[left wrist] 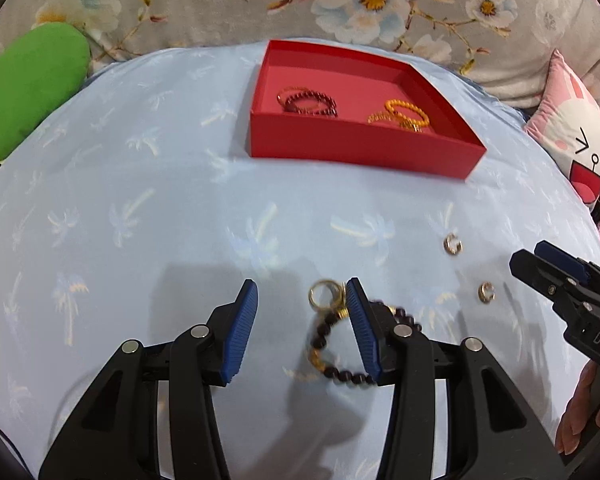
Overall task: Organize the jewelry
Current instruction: 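Open both tools over the red box and withdraw them, then grasp the dark wooden bead bracelet with left tool while right tool grasps red-stone ring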
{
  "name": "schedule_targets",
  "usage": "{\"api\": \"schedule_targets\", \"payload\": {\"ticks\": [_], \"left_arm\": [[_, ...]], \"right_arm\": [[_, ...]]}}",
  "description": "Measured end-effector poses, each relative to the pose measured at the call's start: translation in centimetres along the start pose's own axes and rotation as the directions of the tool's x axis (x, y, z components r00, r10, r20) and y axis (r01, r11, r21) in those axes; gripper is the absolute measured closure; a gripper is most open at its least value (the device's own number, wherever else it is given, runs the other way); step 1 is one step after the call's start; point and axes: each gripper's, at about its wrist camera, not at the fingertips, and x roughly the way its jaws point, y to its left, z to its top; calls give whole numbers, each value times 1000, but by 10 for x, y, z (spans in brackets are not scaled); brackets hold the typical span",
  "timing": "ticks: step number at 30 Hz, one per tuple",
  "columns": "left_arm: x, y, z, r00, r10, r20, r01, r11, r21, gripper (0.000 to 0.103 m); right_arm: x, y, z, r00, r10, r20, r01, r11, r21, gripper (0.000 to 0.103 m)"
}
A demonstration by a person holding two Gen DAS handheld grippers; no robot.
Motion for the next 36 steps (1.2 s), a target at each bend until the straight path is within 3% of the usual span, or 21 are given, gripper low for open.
{"api": "schedule_targets", "payload": {"ticks": [11,21,28,32,36], "left_arm": [[3,-5,-22,1000,11,-4,-11,1000,17,59],[4,-19,-29,995,88,37,-91,992,82,61],[3,-23,-32,994,99,49,-103,990,97,73],[1,-22,-33,995,83,51,-88,992,96,95],[-2,-17,-34,997,66,49,-70,995,76,95]], "right_arm": [[1,2,-22,1000,5,-26,-5,1000,6,43],[5,3,-26,999,18,-38,-17,1000,19,43],[6,4,-28,999,24,-44,-23,999,24,43],[6,6,-29,998,30,-46,-29,999,20,43],[6,13,-30,998,41,-47,-40,999,11,43]]}}
